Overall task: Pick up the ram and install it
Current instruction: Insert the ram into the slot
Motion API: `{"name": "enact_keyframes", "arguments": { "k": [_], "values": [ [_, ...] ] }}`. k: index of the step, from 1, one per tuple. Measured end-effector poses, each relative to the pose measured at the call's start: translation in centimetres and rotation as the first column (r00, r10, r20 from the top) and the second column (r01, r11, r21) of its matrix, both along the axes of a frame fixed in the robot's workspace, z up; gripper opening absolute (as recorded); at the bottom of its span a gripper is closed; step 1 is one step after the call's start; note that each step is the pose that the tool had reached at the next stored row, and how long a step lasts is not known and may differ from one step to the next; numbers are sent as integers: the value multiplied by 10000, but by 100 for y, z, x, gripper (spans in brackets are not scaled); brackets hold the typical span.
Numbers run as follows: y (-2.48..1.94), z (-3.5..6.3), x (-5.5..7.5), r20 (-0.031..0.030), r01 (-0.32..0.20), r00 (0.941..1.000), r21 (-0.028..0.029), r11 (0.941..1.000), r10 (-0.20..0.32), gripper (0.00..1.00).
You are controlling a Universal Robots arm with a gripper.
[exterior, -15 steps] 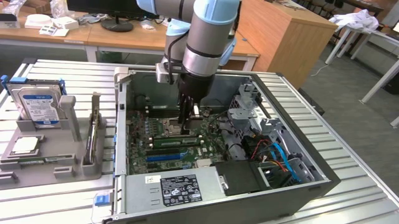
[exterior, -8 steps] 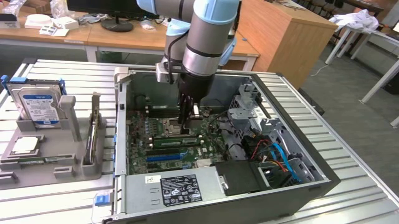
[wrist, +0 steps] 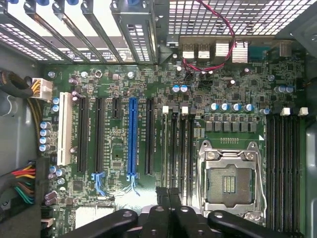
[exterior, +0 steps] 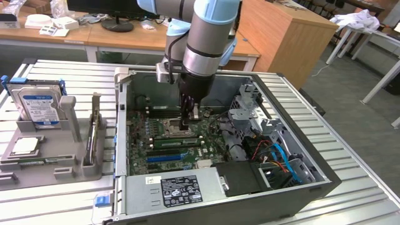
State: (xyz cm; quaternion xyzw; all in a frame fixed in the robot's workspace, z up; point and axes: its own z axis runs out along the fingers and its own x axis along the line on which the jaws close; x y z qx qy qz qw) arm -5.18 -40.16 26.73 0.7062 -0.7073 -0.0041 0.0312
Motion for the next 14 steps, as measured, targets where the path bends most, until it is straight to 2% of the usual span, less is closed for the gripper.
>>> {"name": "enact_keyframes", "arguments": {
  "k": [1, 3, 4, 5, 10, 14],
  "values": [
    [1, 0, 0, 0, 0, 10000, 0, 10000, 0, 11],
    [4, 0, -1, 0, 0, 10000, -1, 10000, 0, 11],
    [14, 6, -1, 2, 3, 10000, -70, 10000, -3, 11],
    [13, 15, -1, -1, 1, 10000, -107, 9999, -1, 11],
    [13, 116, 1, 21, -5, 10000, -103, 9999, 5, 11],
    [13, 187, 1, 59, -31, 10000, -62, 10000, 31, 11]
  ]
}}
